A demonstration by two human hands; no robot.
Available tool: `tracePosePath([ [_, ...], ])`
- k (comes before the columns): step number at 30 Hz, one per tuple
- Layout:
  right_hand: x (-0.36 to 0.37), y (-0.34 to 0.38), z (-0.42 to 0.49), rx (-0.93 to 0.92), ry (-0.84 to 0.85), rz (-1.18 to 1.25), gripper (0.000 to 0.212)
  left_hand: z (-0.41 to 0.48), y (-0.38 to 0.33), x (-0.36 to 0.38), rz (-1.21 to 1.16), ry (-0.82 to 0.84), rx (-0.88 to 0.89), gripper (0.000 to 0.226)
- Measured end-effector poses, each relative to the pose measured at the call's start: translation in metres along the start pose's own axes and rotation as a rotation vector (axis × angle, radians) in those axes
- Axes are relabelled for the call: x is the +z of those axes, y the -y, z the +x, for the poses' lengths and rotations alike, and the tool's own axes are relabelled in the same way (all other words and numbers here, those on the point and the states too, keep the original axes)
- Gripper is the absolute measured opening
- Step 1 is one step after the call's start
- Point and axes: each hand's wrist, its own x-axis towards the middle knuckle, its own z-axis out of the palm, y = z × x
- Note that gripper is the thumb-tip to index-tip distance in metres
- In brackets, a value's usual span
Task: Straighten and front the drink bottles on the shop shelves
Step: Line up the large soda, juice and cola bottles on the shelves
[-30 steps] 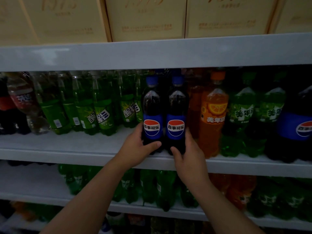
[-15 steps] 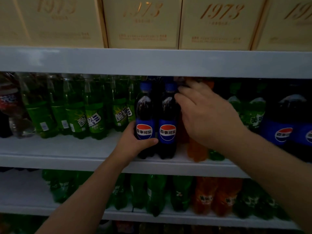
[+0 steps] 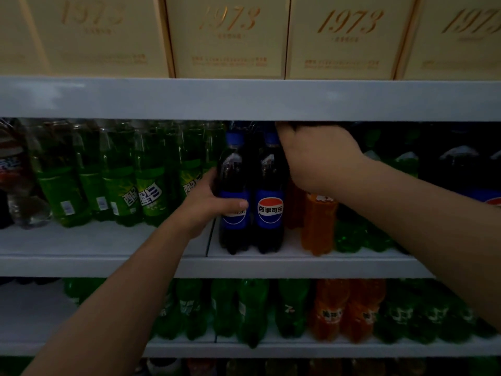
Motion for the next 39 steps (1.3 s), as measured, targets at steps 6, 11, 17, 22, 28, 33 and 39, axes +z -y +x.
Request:
tracePosePath([
  [6,0.01,0.019,0.004,0.133,-0.075,0.598,0.069,-0.009,0.028,0.01,0.075,-0.085,-0.02,0.081],
  [11,0.05,0.065,-0.011,0.382,-0.177,1.288,0.086,-0.011,0.026,-0.009,0.13,-0.128,0.01,0.063],
  [17,0.092,0.089,-0.03,0.689,-0.012,1.371,0.069,-0.019,0.024,-0.045,0.222,-0.28,0.0,0.057],
  [22,0.089,0.111,-0.015,0.639,0.015,1.463,0.068,-0.027,0.021,-0.068,0.246,-0.312,-0.032,0.057],
  [28,0.089,0.132,-0.009,0.568,0.019,1.51,0.074,-0.036,0.015,-0.07,0.257,-0.25,-0.078,0.079],
  [33,0.091,0.118,-0.041,0.559,0.072,1.554,0.082,-0.065,0.009,-0.045,0.468,-0.537,0.01,0.104],
  [39,0.09,0.072,-0.112,0.568,-0.349,1.471,0.02,-0.099,-0.004,0.056,0.56,-0.632,0.672,0.021],
])
